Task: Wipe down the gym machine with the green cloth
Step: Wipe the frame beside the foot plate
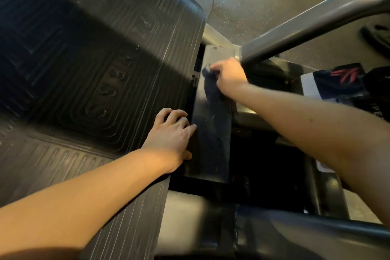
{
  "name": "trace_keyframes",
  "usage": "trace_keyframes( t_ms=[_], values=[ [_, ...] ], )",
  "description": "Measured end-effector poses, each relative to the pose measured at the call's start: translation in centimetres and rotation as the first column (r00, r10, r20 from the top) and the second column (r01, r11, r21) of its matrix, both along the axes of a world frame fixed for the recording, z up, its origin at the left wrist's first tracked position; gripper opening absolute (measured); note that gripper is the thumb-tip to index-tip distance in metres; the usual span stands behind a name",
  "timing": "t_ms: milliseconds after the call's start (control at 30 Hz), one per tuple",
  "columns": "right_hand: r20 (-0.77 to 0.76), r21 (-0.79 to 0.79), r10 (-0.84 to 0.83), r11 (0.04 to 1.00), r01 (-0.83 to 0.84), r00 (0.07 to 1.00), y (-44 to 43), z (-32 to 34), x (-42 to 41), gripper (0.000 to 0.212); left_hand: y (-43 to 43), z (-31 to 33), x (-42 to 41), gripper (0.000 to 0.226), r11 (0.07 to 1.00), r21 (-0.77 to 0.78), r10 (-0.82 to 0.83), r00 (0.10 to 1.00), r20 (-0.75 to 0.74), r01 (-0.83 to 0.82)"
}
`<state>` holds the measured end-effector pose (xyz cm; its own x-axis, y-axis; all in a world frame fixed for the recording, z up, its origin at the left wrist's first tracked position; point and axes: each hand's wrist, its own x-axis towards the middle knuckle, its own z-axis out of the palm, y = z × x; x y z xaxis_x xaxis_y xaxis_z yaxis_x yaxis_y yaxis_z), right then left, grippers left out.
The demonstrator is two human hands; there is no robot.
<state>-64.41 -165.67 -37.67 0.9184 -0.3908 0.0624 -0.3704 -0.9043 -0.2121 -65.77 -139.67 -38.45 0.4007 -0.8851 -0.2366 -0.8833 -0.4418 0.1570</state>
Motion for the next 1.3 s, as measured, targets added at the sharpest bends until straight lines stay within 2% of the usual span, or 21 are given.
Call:
trace_keyframes(
  t_ms=[67, 167, 233, 300, 400, 500, 633, 700, 767, 833, 867, 967, 1067, 1133, 1200, 1267, 1300],
  values=[
    [-0.054, 0.038, -0.084, 0.996, 0.086, 0.995, -2.4, 0.3, 4.2, 0.032, -0.1, -0.1, -0.1, 0.077, 1.0, -0.002, -0.002, 1.0, 0.017, 0.002],
    [-0.011, 0.07, -0.179, 0.981, 0.179, 0.984, -4.2, -0.1, 7.5, 0.03, -0.1, -0.3, -0.1, 0.079, 1.0, 0.015, 0.007, 1.0, 0.02, -0.007],
    [0.032, 0.075, -0.177, 0.982, 0.174, 0.984, -4.6, -0.4, 7.7, 0.031, -0.1, -0.4, 0.1, 0.079, 1.0, 0.016, 0.004, 1.0, 0.021, -0.005],
    [-0.022, 0.092, -0.095, 0.991, 0.096, 0.995, -3.7, -0.6, 6.5, 0.036, -0.1, -0.5, 0.1, 0.077, 1.0, 0.009, -0.002, 1.0, 0.005, 0.002],
    [-0.014, 0.168, -0.035, 0.985, 0.037, 0.999, -0.9, -0.9, 2.4, 0.041, 0.0, -0.3, 0.3, 0.075, 1.0, 0.016, -0.001, 1.0, -0.011, 0.001],
    [0.027, 0.128, -0.004, 0.992, 0.001, 1.0, 3.7, -2.4, -3.2, 0.042, -0.1, -0.1, 0.4, 0.069, 1.0, -0.005, 0.009, 0.999, -0.039, -0.009],
    [0.064, 0.2, 0.024, 0.979, -0.036, 0.998, 10.4, -2.3, -10.5, 0.049, 0.5, 0.9, 0.1, 0.05, 1.0, -0.023, -0.014, 1.0, -0.006, 0.014],
    [-0.015, 0.242, 0.024, 0.97, -0.019, 1.0, 13.3, -1.6, -14.0, 0.052, 1.3, 1.8, -0.3, 0.037, 0.999, -0.024, -0.026, 1.0, -0.001, 0.026],
    [-0.117, 0.35, 0.011, 0.936, 0.03, 0.993, 16.2, -0.7, -17.0, 0.053, 2.6, 2.7, -1.0, 0.028, 0.998, -0.052, -0.019, 1.0, 0.004, 0.019],
    [-0.132, 0.529, -0.067, 0.839, 0.127, 0.989, 19.3, 0.7, -19.7, 0.042, 4.3, 3.8, -1.9, 0.023, 0.996, -0.09, 0.019, 0.999, -0.027, -0.021],
    [-0.135, 0.56, -0.113, 0.811, 0.17, 0.984, 20.5, 1.2, -21.1, 0.038, 5.4, 4.2, -2.4, 0.023, 0.993, -0.098, 0.055, 0.996, -0.063, -0.061],
    [-0.134, 0.588, -0.242, 0.761, 0.273, 0.961, 23.0, 3.6, -23.0, 0.045, 8.9, 5.6, -4.0, 0.019, 0.974, -0.134, 0.156, 0.969, -0.19, -0.183],
    [-0.07, 0.596, -0.352, 0.735, 0.322, 0.933, 25.4, 7.4, -22.3, 0.034, 12.2, 7.1, -5.2, 0.019, 0.932, -0.181, 0.238, 0.907, -0.347, -0.314],
    [-0.054, 0.622, -0.35, 0.721, 0.306, 0.935, 27.0, 9.8, -21.5, 0.029, 14.0, 8.4, -6.0, 0.024, 0.907, -0.152, 0.277, 0.829, -0.486, -0.392],
    [-0.036, 0.664, -0.346, 0.693, 0.282, 0.937, 29.1, 11.7, -20.7, 0.027, 15.7, 9.9, -6.5, 0.039, 0.866, -0.076, 0.313, 0.655, -0.688, -0.494],
    [-0.058, 0.761, -0.371, 0.584, 0.281, 0.927, 31.2, 13.6, -20.0, 0.026, 17.5, 11.5, -6.9, 0.057, 0.827, 0.022, 0.334, 0.461, -0.822, -0.561],
    [-0.078, 0.797, -0.372, 0.535, 0.282, 0.925, 32.3, 14.4, -19.6, 0.027, 18.5, 12.1, -6.9, 0.063, 0.816, 0.056, 0.346, 0.409, -0.844, -0.575]
  ],
)
